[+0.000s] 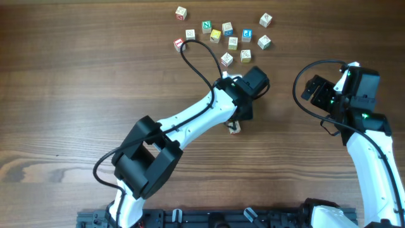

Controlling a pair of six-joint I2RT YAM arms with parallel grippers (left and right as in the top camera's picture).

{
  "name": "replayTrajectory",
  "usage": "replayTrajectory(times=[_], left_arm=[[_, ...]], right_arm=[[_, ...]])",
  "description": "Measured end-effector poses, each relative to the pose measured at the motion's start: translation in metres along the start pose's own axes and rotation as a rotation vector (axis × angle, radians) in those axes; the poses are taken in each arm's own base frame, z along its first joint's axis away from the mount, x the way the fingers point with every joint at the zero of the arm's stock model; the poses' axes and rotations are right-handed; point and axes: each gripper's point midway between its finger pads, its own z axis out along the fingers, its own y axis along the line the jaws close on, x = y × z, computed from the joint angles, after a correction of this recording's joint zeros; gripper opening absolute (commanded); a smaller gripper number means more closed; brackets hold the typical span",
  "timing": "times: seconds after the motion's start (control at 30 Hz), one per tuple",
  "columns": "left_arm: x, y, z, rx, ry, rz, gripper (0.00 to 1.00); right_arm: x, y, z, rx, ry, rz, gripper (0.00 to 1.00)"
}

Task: Form a tower

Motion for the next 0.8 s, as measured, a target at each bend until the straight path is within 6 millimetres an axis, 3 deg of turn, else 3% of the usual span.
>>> replayTrajectory(times=[0.13,0.2,0.27,0.37,0.43,0.5,0.57,0.7,0.8], left_arm=[[0.009,0.01,0.0,-0.042,0.037,-0.062,0.78],[0.01,0.005,0.0,-0.026,0.037,-0.101,0.84],[0.011,-0.003,-0.001,0.0,0.029,-0.115,0.83],[0.022,-0.009,0.009,-0.01,0.054,-0.117,0.63],[0.035,-0.006,0.024,-0.04,0.102,-0.118,0.56],[0.038,-0.004,0.027,-0.052,0.114,-0.119,0.43],[0.038,-0.004,0.027,-0.053,0.117,-0.126,0.23],[0.038,-0.005,0.026,-0.048,0.116,-0.126,0.09],[0.037,-0.006,0.026,-0.046,0.116,-0.123,0.14]], right_arm=[[0.0,0.0,0.0,0.0,0.0,0.0,1.0],[0.0,0.0,0.0,0.0,0.0,0.0,1.0],[0.0,0.0,0.0,0.0,0.0,0.0,1.0],[0.0,0.0,0.0,0.0,0.0,0.0,1.0],[0.001,0.0,0.0,0.001,0.003,0.0,1.0],[0.001,0.0,0.0,0.001,0.003,0.0,1.0],[0.001,0.0,0.0,0.001,0.003,0.0,1.0],[0.001,0.0,0.0,0.001,0.003,0.0,1.0],[0.001,0.0,0.0,0.001,0.003,0.0,1.0]])
